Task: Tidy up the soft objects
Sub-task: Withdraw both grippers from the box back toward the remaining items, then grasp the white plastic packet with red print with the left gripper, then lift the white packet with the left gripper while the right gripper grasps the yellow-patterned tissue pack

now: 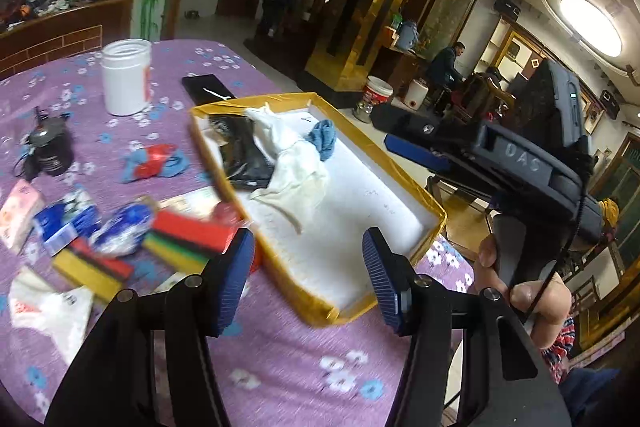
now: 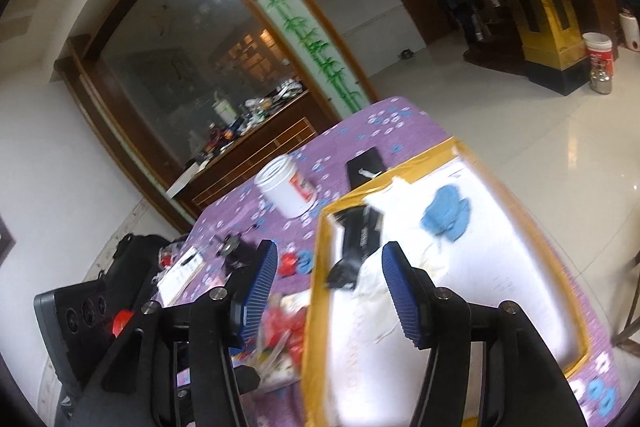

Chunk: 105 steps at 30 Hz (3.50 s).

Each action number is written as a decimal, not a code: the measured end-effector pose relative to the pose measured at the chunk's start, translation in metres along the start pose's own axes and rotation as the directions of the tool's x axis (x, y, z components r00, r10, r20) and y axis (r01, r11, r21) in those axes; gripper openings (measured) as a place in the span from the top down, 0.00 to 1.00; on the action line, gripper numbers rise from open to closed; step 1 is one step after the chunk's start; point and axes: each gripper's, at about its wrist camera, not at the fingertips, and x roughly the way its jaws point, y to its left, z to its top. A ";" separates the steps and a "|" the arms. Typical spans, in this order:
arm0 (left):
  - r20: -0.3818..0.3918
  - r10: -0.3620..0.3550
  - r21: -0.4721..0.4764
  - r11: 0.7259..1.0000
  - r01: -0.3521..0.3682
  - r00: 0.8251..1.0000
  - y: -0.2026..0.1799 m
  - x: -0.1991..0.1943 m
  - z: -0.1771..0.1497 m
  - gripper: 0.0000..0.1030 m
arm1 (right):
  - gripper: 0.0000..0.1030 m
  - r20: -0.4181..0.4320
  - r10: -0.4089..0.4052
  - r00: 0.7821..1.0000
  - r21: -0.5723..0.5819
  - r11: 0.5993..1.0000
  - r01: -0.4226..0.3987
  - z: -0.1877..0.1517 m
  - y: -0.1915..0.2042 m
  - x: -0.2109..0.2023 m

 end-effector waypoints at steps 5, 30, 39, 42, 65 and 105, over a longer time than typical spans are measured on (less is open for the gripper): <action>0.028 0.014 -0.033 0.999 -0.013 1.000 0.021 -0.020 -0.012 0.47 | 0.44 -0.041 0.024 0.999 -0.046 0.999 -0.026 -0.019 0.025 0.012; 0.070 0.208 -0.329 0.928 -0.175 0.976 0.159 -0.095 -0.091 0.31 | 0.42 -0.208 0.086 0.974 -0.189 0.974 -0.126 -0.094 0.105 0.051; -0.030 0.137 -0.518 0.845 -0.132 0.990 0.195 -0.059 -0.089 0.31 | 0.41 -0.222 0.095 0.970 -0.178 0.975 -0.136 -0.095 0.099 0.051; -0.026 0.124 -0.615 0.781 -0.114 0.992 0.205 -0.048 -0.080 0.31 | 0.40 -0.226 0.100 0.969 -0.168 0.976 -0.140 -0.096 0.097 0.051; -0.129 0.335 -0.333 0.872 -0.359 0.933 0.193 -0.044 -0.086 0.64 | 0.29 -0.336 -0.055 0.940 -0.298 0.953 -0.050 -0.117 0.103 0.082; -0.130 0.493 -0.140 0.850 -0.508 0.860 0.164 -0.017 -0.085 0.54 | 0.11 -0.368 -0.344 0.864 -0.559 0.824 0.090 -0.138 0.119 0.142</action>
